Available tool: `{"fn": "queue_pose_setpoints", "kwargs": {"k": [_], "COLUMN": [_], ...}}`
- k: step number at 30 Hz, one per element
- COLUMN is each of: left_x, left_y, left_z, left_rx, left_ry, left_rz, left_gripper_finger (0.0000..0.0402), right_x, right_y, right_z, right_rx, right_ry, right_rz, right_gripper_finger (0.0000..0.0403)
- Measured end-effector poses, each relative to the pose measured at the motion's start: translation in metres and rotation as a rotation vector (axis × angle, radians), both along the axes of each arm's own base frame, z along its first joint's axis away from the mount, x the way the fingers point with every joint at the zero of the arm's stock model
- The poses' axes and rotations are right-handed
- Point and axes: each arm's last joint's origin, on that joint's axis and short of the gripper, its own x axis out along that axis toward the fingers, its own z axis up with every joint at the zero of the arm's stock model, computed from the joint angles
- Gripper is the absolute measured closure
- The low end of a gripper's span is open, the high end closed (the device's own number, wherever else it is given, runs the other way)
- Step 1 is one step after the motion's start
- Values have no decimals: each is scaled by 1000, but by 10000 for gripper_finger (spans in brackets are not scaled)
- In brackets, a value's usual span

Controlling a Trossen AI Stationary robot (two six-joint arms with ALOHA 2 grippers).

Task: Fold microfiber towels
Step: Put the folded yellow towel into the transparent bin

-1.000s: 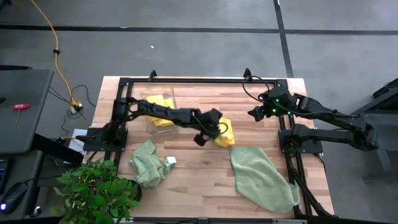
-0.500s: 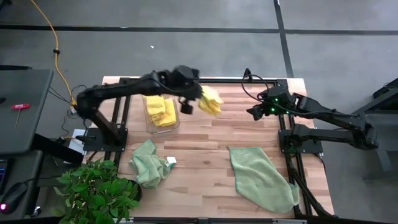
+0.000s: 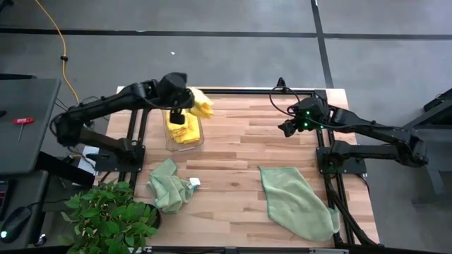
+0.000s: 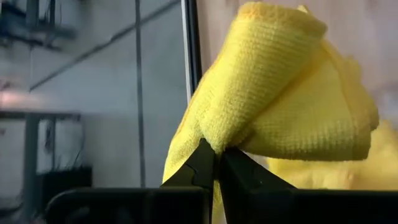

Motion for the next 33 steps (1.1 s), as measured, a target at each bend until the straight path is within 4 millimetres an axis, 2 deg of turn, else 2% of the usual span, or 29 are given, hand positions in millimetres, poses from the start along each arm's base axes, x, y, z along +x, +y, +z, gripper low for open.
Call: {"fn": "queue_pose_setpoints", "kwargs": {"k": [4,8,12,17,26,33], "left_x": [-21,-36,-39,-32,-23,-17], "left_y": [-6,-17,-22,-18,-3,8], "left_z": [-27,-41,-48,-63,-82,-82], "left_rx": [61,86,102,125,-4,-14], "left_ry": [62,119,190,340,325,215], "left_rz": [21,-124,-340,-491,-355,-253], "left_gripper_finger": [401,401,401,402,401,401], "right_x": [1,1,1,2,2,2], "right_y": [0,0,0,0,1,0], "right_z": [-1,-1,-1,-1,-1,0], "right_rx": [16,30,36,57,84,89], "right_ry": [-2,-8,-11,-21,-32,-44], "right_rz": [14,3,-2,-18,-28,-39], "right_gripper_finger": [155,155,155,155,155,155]}}
